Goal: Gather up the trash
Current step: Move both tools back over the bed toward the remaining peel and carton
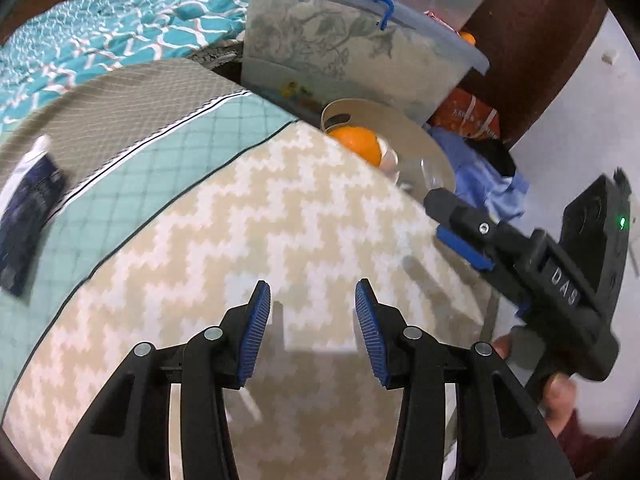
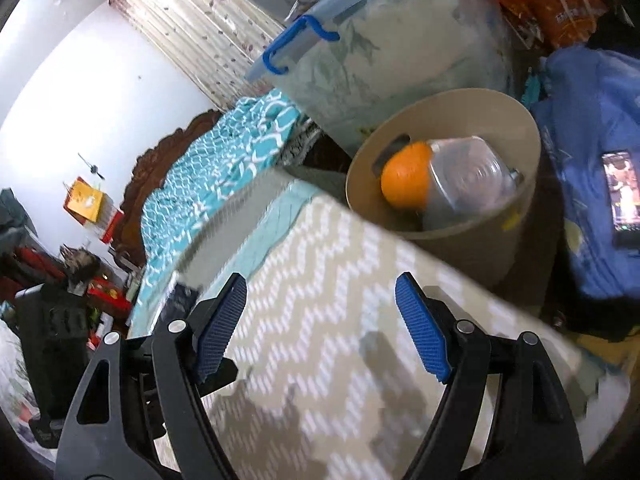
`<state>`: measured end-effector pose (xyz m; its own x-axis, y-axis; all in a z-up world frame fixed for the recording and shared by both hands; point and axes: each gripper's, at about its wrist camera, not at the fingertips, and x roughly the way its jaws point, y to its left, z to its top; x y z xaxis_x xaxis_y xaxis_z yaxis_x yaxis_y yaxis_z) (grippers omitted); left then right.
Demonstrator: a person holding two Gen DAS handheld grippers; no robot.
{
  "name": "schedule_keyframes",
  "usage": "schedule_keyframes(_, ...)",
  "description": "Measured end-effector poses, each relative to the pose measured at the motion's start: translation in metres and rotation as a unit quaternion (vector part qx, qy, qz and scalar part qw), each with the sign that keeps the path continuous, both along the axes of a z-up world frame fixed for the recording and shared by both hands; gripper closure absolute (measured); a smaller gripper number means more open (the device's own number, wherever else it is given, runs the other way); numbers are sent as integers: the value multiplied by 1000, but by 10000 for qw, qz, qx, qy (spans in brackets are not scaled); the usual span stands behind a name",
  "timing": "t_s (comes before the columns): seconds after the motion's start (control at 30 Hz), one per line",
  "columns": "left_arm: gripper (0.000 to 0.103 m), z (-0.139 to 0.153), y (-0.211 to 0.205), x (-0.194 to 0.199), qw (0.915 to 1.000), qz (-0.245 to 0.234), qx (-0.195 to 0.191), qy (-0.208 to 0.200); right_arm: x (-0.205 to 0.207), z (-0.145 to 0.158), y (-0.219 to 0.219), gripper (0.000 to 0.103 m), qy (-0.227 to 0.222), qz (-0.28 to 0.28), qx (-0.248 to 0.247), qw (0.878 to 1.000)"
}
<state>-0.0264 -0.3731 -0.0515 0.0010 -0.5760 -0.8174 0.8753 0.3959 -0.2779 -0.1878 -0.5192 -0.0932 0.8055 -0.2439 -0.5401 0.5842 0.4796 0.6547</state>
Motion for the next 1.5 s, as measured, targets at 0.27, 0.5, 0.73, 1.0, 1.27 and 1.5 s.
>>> schedule_keyframes(0.27, 56, -5, 53, -4, 9983, 401, 122, -411, -13, 4, 30, 25, 218, -82, -112, 9997)
schedule_keyframes(0.5, 54, -3, 91, -9, 9919, 698, 342, -1008, -19, 5, 49, 25, 373, -117, -114, 9992)
schedule_keyframes(0.73, 52, 1, 117, -8, 9887, 854, 309, -1197, -13, 9, 69, 24, 472, 38, -165, 9987)
schedule_keyframes(1.0, 52, -1, 147, 2, 9852, 1143, 341, -1235, 1, 10, 86, 23, 588, 214, -171, 9979)
schedule_keyframes(1.27, 52, -13, 182, 21, 9784, 1612, 487, -1203, 19, 4, 102, 23, 748, 443, -60, 9962)
schedule_keyframes(1.5, 52, -21, 211, 38, 9681, 2065, 575, -1293, 39, 4, 125, 22, 937, 712, -161, 9929)
